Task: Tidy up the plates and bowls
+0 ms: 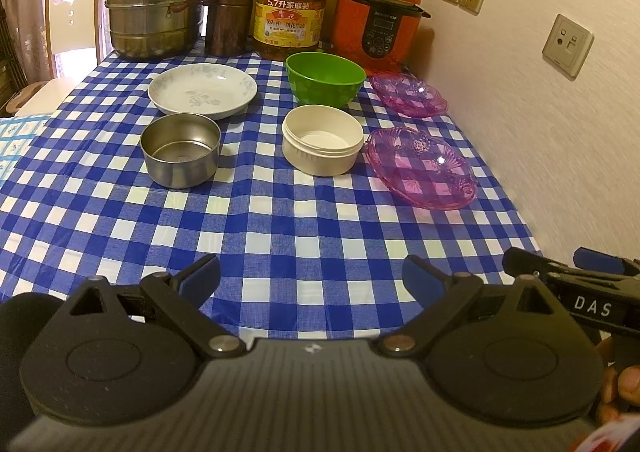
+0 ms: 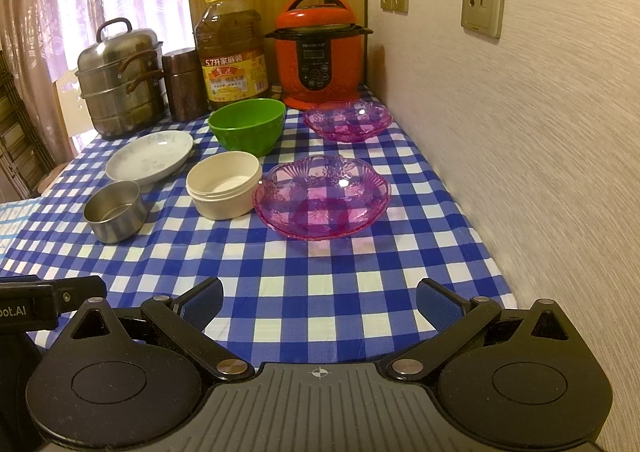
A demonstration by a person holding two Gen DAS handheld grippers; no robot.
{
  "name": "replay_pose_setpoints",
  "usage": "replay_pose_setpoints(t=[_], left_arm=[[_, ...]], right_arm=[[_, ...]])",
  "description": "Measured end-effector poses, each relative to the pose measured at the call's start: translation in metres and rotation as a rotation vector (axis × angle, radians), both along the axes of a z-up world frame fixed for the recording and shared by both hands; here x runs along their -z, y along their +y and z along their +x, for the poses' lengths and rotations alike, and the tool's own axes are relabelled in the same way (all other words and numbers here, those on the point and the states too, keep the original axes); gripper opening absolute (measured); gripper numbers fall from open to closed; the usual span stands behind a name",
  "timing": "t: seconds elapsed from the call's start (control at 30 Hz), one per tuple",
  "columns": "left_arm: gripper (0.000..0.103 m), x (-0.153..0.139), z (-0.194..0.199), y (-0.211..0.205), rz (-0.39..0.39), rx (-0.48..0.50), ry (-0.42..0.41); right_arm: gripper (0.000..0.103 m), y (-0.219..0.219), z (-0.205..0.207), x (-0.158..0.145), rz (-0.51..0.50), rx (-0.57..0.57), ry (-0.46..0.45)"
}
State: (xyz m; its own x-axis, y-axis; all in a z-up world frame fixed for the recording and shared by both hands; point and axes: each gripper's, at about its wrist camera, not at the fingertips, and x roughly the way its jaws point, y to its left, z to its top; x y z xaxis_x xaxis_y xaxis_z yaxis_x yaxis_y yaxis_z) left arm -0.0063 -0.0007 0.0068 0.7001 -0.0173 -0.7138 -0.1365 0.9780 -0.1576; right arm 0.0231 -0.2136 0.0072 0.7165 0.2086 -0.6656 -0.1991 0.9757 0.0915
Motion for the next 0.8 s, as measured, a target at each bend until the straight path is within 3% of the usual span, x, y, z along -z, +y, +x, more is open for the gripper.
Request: replay_pose_setpoints(t=[0.37, 0.63, 0.8], left_arm=[[0.096, -0.007, 0.015, -0.001, -0.085, -0.011, -0.032], [0.094, 0.009, 0.065, 0.000, -0.191, -0.042, -0.053], [0.092, 0.025, 0.102, -0.005, -0.210, -0.075, -0.068]], right_arm=[[0.102, -0.016, 0.019, -0.003, 0.059, 0.044, 0.014], [0.102, -0.040, 0.064, -0.001, 0.137, 0.112, 0.005], [0.102, -0.051, 0.100, 0.008, 0.168, 0.146, 0.016]])
